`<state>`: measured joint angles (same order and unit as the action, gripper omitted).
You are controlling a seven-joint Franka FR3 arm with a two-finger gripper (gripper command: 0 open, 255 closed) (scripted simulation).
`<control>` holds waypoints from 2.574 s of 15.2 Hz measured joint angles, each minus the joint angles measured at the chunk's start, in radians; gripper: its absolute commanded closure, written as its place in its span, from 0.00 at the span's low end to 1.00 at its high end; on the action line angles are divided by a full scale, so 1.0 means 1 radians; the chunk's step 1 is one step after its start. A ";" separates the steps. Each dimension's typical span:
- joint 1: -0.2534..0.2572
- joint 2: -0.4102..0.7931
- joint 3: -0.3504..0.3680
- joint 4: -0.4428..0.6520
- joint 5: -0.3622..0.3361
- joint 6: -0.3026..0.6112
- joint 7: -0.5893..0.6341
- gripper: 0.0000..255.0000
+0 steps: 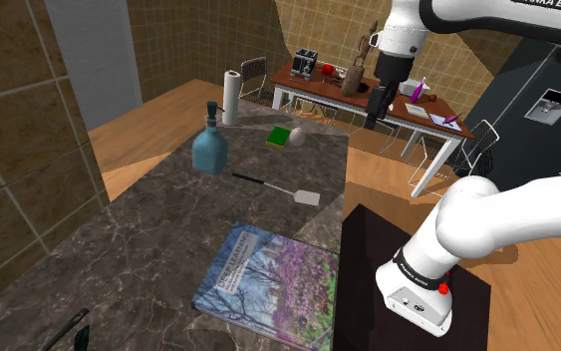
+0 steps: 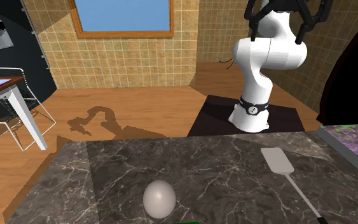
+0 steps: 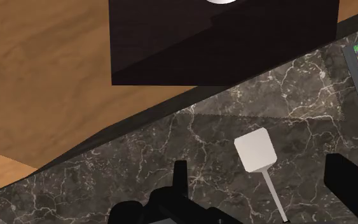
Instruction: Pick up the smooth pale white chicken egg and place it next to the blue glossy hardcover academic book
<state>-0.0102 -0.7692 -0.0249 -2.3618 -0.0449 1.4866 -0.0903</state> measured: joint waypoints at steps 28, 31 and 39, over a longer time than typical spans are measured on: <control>-0.082 1.010 -0.203 0.576 0.131 0.337 -0.274 0.00; -0.110 1.148 -0.202 0.723 0.167 0.313 -0.302 0.00; -0.125 1.239 -0.196 0.738 0.192 0.377 -0.320 0.00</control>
<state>-0.1350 0.4702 -0.2213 -1.6234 0.1468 1.8638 -0.4101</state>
